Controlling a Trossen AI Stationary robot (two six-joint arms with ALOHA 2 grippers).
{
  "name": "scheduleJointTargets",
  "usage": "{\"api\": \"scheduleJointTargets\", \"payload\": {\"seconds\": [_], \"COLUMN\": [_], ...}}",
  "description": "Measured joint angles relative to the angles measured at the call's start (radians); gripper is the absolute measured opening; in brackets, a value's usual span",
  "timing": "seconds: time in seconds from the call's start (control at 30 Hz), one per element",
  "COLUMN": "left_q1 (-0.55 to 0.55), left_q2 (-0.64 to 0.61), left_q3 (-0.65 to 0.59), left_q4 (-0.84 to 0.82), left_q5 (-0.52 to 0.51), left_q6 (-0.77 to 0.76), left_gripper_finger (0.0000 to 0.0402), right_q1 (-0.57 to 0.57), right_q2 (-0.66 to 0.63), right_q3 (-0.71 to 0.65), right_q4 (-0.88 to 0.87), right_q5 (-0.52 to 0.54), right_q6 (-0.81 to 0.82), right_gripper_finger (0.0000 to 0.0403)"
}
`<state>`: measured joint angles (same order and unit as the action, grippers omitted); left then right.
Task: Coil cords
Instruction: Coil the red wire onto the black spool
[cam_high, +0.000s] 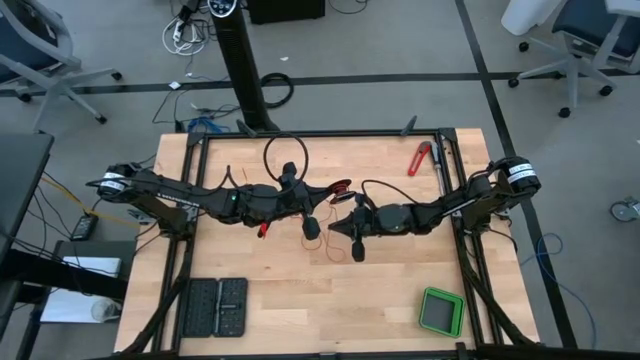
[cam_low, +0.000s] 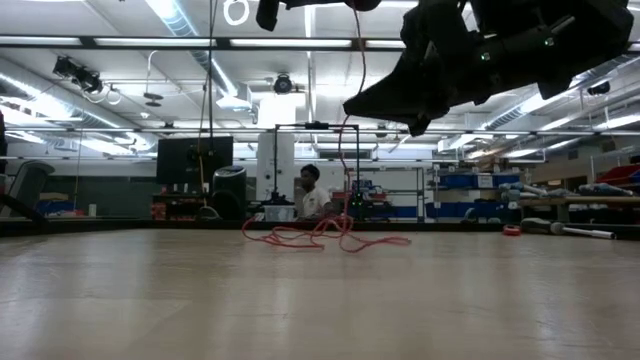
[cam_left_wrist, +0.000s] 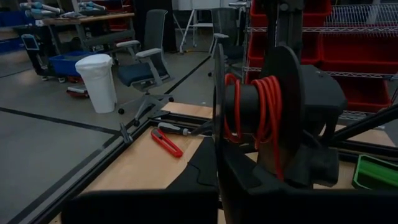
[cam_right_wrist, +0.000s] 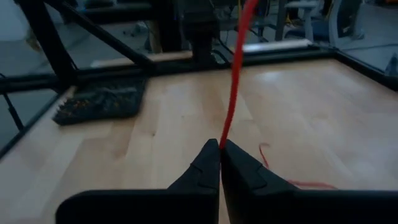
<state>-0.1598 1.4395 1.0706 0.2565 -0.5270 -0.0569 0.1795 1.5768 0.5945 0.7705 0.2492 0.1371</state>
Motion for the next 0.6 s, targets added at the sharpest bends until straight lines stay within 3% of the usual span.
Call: {"api": "scheduleJointTargets", "payload": {"seconds": [0.33,0.6], "left_q1": [0.000,0.003], "left_q2": [0.000,-0.014], "left_q3": [0.000,0.000], "left_q4": [-0.017,-0.204], "left_q5": [0.000,0.000], "left_q6": [0.000,0.000], "left_gripper_finger": [0.0001,0.0001], "right_q1": [-0.053,-0.084], "right_q2": [-0.040,-0.303], "right_q3": [0.000,0.000], "right_q4": [-0.158,-0.534], "right_q5": [0.023,0.151], "right_q6": [0.020,0.019], "right_gripper_finger": [0.0001,0.0001]}}
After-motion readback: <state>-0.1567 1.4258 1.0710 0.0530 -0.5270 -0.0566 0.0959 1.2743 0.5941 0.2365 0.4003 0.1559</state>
